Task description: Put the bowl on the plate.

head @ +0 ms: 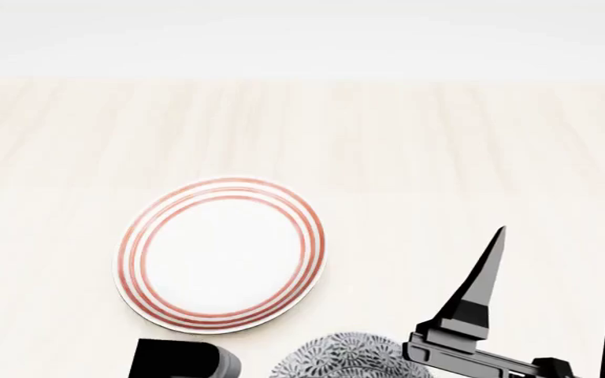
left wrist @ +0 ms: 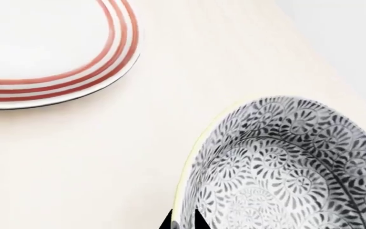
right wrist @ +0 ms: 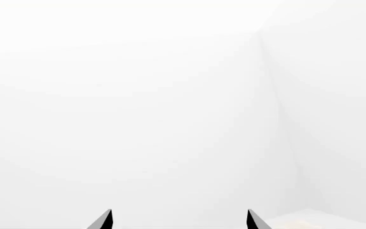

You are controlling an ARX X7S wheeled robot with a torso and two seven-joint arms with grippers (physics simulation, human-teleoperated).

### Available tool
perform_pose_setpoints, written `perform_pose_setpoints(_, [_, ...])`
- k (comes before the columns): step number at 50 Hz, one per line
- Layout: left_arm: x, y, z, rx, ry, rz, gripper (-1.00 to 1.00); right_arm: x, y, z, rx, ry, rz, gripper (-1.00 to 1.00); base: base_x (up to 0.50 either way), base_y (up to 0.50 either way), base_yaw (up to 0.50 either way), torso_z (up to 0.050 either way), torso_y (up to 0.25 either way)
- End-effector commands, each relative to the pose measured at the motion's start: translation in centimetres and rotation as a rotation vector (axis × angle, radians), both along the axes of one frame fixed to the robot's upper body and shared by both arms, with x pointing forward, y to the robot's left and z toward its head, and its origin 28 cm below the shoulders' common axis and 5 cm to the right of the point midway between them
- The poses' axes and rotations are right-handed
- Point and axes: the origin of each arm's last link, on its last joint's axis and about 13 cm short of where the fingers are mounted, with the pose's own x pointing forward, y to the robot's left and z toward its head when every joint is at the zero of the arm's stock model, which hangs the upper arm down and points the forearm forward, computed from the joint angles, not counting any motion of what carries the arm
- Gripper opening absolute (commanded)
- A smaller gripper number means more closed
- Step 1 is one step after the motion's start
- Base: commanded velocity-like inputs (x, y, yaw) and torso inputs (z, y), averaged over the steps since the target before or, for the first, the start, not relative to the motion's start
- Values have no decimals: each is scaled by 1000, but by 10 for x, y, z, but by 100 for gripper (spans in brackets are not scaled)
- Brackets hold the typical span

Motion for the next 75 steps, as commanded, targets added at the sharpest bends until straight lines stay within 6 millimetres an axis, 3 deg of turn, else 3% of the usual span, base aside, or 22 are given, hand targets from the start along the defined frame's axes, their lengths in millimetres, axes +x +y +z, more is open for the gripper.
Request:
perform_pose_setpoints(1, [1, -1, 1, 35, -62, -30, -100, 0, 0, -1, -5, -1, -2, 100, 0, 0, 0, 0, 0])
perform_pose_setpoints(7, [17, 7, 19, 101, -237, -7, -100, -1, 0, 0, -6, -3, 0, 100, 0, 0, 0, 0, 0])
perform_pose_setpoints(15, [55, 26, 64, 173, -482, 106, -100, 0, 0, 0, -6, -2, -1, 100, 0, 0, 0, 0, 0])
perform_pose_setpoints(24, [81, 47, 92, 191, -606, 233, -100, 0, 0, -1, -6, -1, 1, 100, 0, 0, 0, 0, 0])
perform_pose_setpoints(32, [99, 63, 100, 195, -624, 329, -100, -1, 1, -1, -8, 3, 4, 100, 0, 0, 0, 0, 0])
perform_pose_setpoints(46, [118, 76, 94, 179, -516, 446, -100, -1, 2, -2, -8, 8, 10, 100, 0, 0, 0, 0, 0])
perform_pose_setpoints(60, [136, 62, 88, 86, -262, 425, -100, -1, 2, -3, -8, 9, 10, 100, 0, 0, 0, 0, 0])
perform_pose_setpoints(75, [145, 43, 98, 150, -301, 394, -100, 0, 1, -4, -7, 13, 12, 100, 0, 0, 0, 0, 1])
